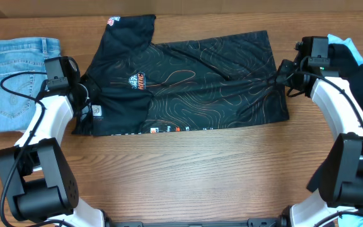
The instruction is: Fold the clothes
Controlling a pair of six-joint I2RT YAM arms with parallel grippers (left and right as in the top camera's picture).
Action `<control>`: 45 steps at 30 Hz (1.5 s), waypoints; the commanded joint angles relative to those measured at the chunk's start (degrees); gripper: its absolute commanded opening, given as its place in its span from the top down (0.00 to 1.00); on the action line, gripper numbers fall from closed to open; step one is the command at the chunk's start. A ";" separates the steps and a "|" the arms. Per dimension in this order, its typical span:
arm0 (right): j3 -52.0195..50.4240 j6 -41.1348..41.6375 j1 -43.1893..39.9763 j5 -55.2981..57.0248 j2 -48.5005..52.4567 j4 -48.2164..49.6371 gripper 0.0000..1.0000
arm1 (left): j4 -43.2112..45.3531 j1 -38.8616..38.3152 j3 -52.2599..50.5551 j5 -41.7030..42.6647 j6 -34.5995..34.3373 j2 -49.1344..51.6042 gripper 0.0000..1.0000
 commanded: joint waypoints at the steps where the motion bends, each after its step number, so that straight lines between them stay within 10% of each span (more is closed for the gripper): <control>1: -0.20 -0.22 -0.24 0.07 0.02 0.50 0.96 | 0.55 0.11 1.05 0.00 -0.74 -1.62 0.96; 9: -0.24 -0.22 -0.22 -0.35 0.07 -0.09 0.94 | 2.05 0.09 1.05 -0.42 -0.81 -1.62 0.96; 12: -0.26 -0.22 -0.22 -0.81 0.07 -0.24 0.62 | 2.45 0.11 1.05 -0.39 -1.40 -1.62 0.89; 20: -0.26 -0.22 -0.24 -0.52 0.07 -4.63 0.29 | -2.36 0.09 1.05 0.22 -1.27 -1.62 0.61; 31: -0.28 0.07 -0.24 0.42 0.07 -17.81 0.25 | -21.00 -0.28 1.01 7.08 3.91 -1.62 0.62; 45: -7.50 9.77 -0.24 -0.11 0.07 -17.33 0.30 | -23.43 -3.30 0.57 5.42 6.67 -1.62 0.61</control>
